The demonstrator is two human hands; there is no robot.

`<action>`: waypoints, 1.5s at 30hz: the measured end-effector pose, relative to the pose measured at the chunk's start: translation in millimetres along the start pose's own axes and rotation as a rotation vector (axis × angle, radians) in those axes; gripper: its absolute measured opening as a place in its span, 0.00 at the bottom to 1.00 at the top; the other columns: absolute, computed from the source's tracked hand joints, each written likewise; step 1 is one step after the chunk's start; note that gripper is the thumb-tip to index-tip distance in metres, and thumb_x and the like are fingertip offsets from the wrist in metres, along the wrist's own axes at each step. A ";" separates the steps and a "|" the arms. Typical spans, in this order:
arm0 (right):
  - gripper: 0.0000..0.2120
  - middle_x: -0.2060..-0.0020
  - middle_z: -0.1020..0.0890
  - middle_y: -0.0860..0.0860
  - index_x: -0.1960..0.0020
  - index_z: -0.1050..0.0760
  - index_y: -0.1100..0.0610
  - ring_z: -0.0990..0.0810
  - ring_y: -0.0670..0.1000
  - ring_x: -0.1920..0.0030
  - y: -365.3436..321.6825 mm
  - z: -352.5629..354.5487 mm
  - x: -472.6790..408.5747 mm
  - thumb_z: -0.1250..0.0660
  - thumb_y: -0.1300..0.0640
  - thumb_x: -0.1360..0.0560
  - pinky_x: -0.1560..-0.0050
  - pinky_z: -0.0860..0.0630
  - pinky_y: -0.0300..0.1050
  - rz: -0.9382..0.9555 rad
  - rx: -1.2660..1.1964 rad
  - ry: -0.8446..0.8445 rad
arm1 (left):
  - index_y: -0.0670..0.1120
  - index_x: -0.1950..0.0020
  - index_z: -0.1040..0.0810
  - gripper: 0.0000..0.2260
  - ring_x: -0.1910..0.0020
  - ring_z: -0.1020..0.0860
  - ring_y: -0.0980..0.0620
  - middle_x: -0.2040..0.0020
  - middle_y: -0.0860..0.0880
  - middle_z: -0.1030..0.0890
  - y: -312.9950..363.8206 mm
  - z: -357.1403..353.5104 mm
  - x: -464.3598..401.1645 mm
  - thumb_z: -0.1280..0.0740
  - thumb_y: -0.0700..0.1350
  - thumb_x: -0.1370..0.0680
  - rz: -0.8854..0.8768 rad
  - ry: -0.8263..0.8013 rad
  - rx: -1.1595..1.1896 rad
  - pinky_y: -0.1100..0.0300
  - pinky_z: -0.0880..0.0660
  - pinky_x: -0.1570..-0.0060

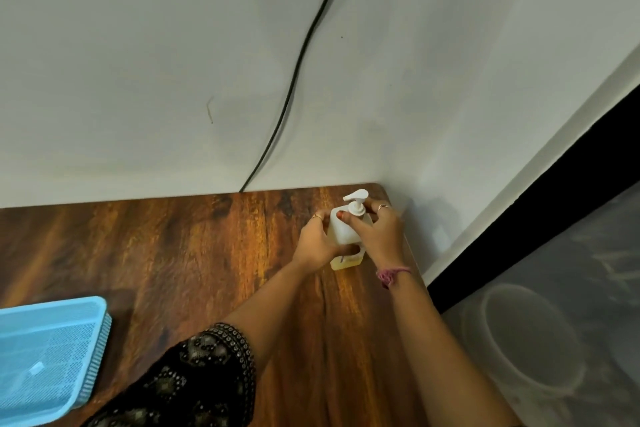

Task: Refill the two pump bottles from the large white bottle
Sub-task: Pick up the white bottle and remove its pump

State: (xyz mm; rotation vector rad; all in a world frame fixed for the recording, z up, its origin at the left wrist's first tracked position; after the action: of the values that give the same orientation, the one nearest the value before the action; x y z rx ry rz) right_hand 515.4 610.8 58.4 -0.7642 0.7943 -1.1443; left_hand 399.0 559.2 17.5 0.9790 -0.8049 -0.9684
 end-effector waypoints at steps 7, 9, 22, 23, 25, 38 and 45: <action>0.20 0.54 0.17 0.48 0.47 0.19 0.55 0.19 0.47 0.53 -81.4 -15.5 48.6 0.21 0.49 0.36 0.56 0.20 0.40 0.047 -0.162 -0.093 | 0.48 0.43 0.28 0.30 0.48 0.21 0.56 0.48 0.54 0.21 8.9 83.0 64.5 0.18 0.46 0.39 -0.062 0.090 0.081 0.61 0.21 0.52; 0.15 0.59 0.17 0.45 0.52 0.20 0.53 0.18 0.45 0.57 -112.6 -20.0 63.9 0.21 0.51 0.35 0.60 0.22 0.33 0.081 -0.202 -0.139 | 0.48 0.43 0.27 0.30 0.49 0.21 0.58 0.48 0.54 0.20 14.1 111.6 86.1 0.18 0.47 0.40 -0.077 0.142 0.111 0.62 0.22 0.52; 0.17 0.53 0.15 0.46 0.46 0.18 0.50 0.17 0.47 0.50 -276.1 -70.8 158.2 0.23 0.51 0.34 0.45 0.21 0.54 0.233 -0.355 -0.326 | 0.48 0.40 0.26 0.32 0.49 0.18 0.55 0.46 0.53 0.18 35.2 289.4 204.4 0.18 0.50 0.40 -0.192 0.236 0.115 0.60 0.20 0.51; 0.17 0.51 0.15 0.47 0.43 0.19 0.51 0.18 0.48 0.49 -286.3 -73.0 163.8 0.24 0.53 0.32 0.44 0.22 0.54 0.245 -0.363 -0.384 | 0.48 0.40 0.26 0.32 0.49 0.18 0.55 0.46 0.52 0.18 35.7 300.8 212.7 0.18 0.50 0.40 -0.200 0.243 0.112 0.61 0.20 0.51; 0.18 0.46 0.17 0.49 0.39 0.21 0.54 0.19 0.48 0.45 -306.8 -75.1 175.2 0.27 0.56 0.29 0.42 0.23 0.52 0.267 -0.356 -0.480 | 0.49 0.40 0.26 0.31 0.49 0.18 0.56 0.46 0.52 0.18 36.5 320.8 228.4 0.19 0.50 0.39 -0.211 0.255 0.103 0.61 0.20 0.51; 0.19 0.52 0.18 0.45 0.40 0.22 0.55 0.22 0.39 0.53 -387.5 -119.6 247.7 0.27 0.51 0.29 0.50 0.25 0.36 0.424 -0.023 -0.330 | 0.46 0.39 0.26 0.33 0.50 0.18 0.55 0.46 0.51 0.18 11.3 398.3 287.1 0.19 0.50 0.40 -0.208 0.294 0.155 0.59 0.19 0.53; 0.24 0.51 0.21 0.45 0.42 0.25 0.54 0.23 0.43 0.52 -409.9 -138.4 263.0 0.26 0.43 0.33 0.53 0.26 0.35 0.423 -0.008 -0.194 | 0.48 0.38 0.27 0.33 0.49 0.19 0.55 0.46 0.53 0.20 8.5 423.7 294.4 0.19 0.53 0.39 -0.224 0.333 0.121 0.60 0.20 0.52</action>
State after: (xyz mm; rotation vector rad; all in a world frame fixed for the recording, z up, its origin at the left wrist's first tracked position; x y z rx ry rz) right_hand 259.8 244.3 296.5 -0.6618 0.7522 -0.6778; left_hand 132.4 162.1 211.3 1.3161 -0.4850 -0.9208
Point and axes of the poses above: each hand's wrist, its own x-axis away from the middle knuckle, its own z-axis out of the back of the hand, y = z × x, the point moved 2 cm from there along -x, towards the middle knuckle
